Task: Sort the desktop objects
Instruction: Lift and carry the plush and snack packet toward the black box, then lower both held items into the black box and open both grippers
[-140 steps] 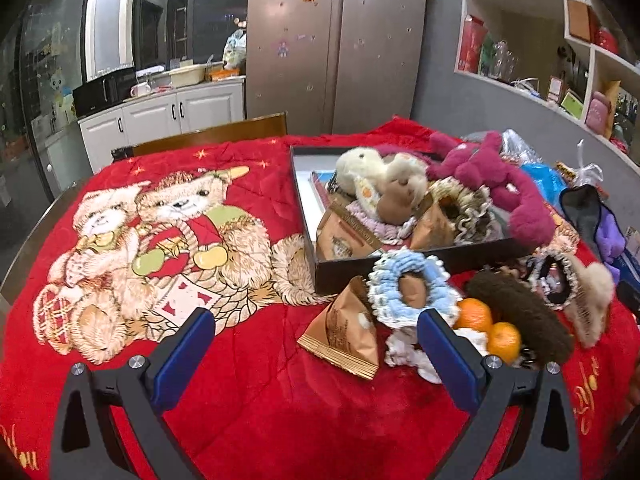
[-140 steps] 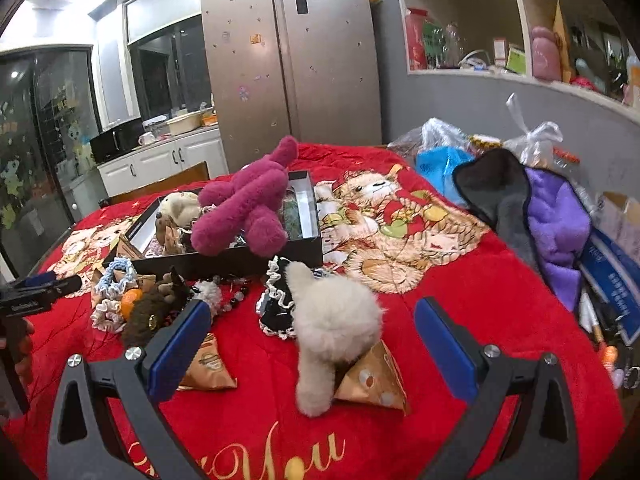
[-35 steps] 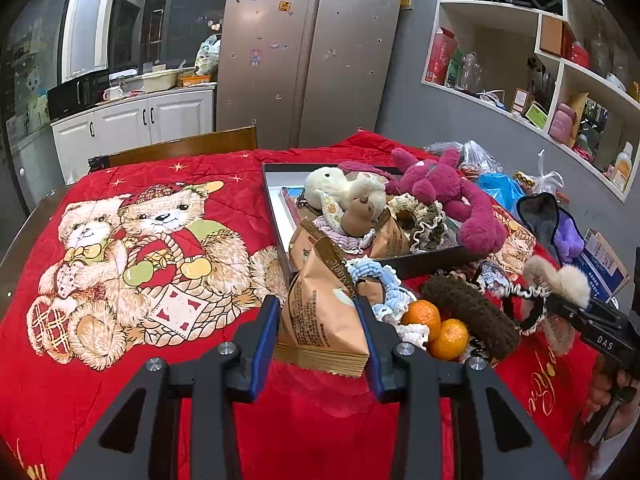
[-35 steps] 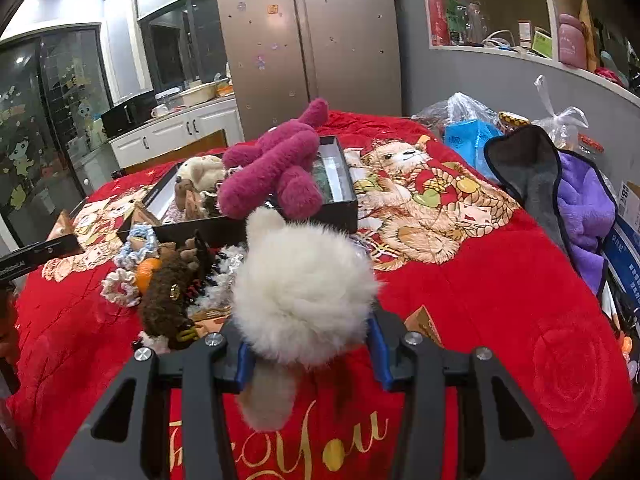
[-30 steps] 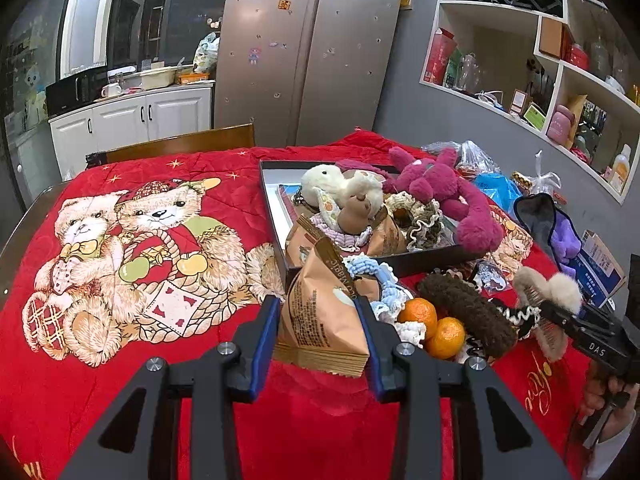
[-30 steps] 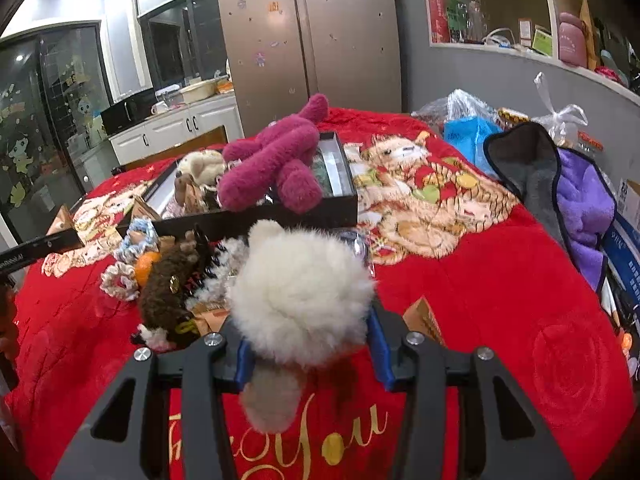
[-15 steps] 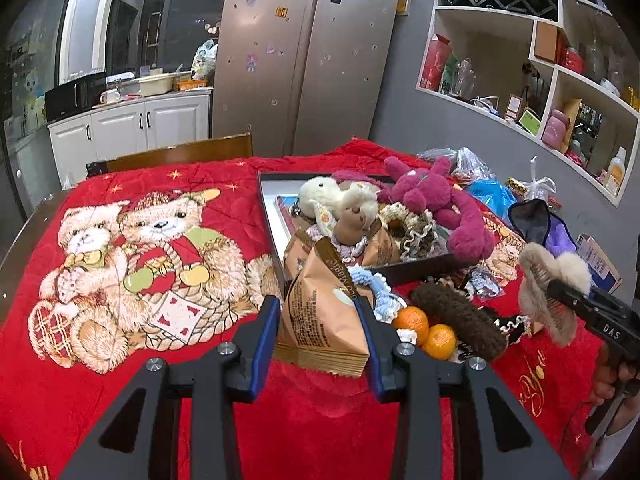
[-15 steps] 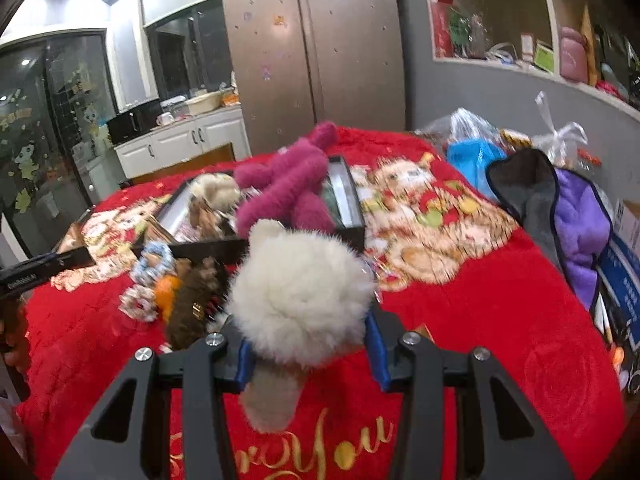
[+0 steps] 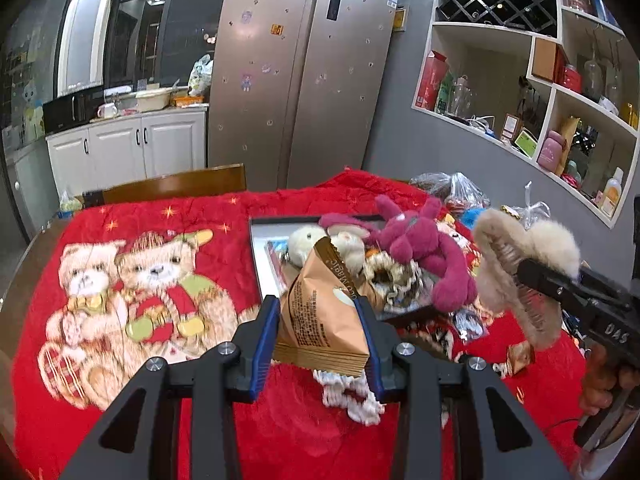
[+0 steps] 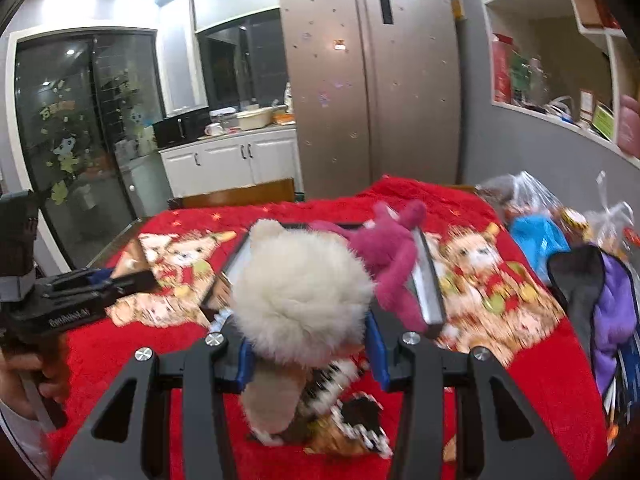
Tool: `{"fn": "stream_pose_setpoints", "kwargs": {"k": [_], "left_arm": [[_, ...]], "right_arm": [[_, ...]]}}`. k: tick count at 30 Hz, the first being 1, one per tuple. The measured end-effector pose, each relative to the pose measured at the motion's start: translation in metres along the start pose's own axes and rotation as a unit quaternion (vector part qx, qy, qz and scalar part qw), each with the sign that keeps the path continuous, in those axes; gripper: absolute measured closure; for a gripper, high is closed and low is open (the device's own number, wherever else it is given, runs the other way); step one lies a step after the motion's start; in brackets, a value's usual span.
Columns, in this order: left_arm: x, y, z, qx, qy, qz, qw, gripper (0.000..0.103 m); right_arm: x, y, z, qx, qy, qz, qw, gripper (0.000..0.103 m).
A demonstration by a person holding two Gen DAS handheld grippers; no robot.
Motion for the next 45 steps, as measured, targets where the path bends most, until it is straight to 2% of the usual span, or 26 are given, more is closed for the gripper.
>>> {"fn": "stream_pose_setpoints", "kwargs": {"k": [6, 10, 13, 19, 26, 29, 41, 45], "left_arm": [[0.003, 0.030, 0.018, 0.002, 0.009, -0.006, 0.9999, 0.065], [0.002, 0.042, 0.046, 0.019, 0.021, 0.007, 0.9996, 0.065], [0.003, 0.042, 0.070, 0.036, 0.027, 0.011, 0.9989, 0.065], [0.009, 0.023, 0.130, 0.087, 0.026, 0.015, 0.9958, 0.064], [0.023, 0.006, 0.164, 0.109, 0.044, 0.037, 0.9924, 0.064], [0.025, 0.000, 0.175, 0.119, 0.044, 0.042, 0.9911, 0.064], [0.028, -0.005, 0.189, 0.118, 0.045, 0.041, 0.9911, 0.064], [0.028, -0.007, 0.191, 0.123, 0.049, 0.047, 0.9901, 0.058]], "right_arm": [[0.019, 0.049, 0.011, -0.015, 0.034, 0.007, 0.999, 0.057], [0.026, 0.068, 0.035, -0.011, 0.031, 0.003, 0.999, 0.057], [0.029, 0.074, 0.067, 0.004, 0.025, 0.002, 1.000, 0.057], [0.018, 0.056, 0.145, 0.058, 0.010, 0.016, 0.998, 0.057], [0.004, 0.027, 0.199, 0.096, 0.015, 0.021, 0.995, 0.057], [-0.002, 0.018, 0.213, 0.106, -0.004, 0.012, 0.994, 0.057], [0.008, 0.006, 0.222, 0.115, -0.010, 0.003, 0.993, 0.057], [0.007, 0.005, 0.223, 0.118, -0.010, 0.005, 0.993, 0.057]]}}
Point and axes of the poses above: each gripper's, at about its wrist camera, not at the fingertips, and z roughly the way its jaws point, x to its left, y to its top, the point moved 10 cm from there along z, roughly the way its jaws point
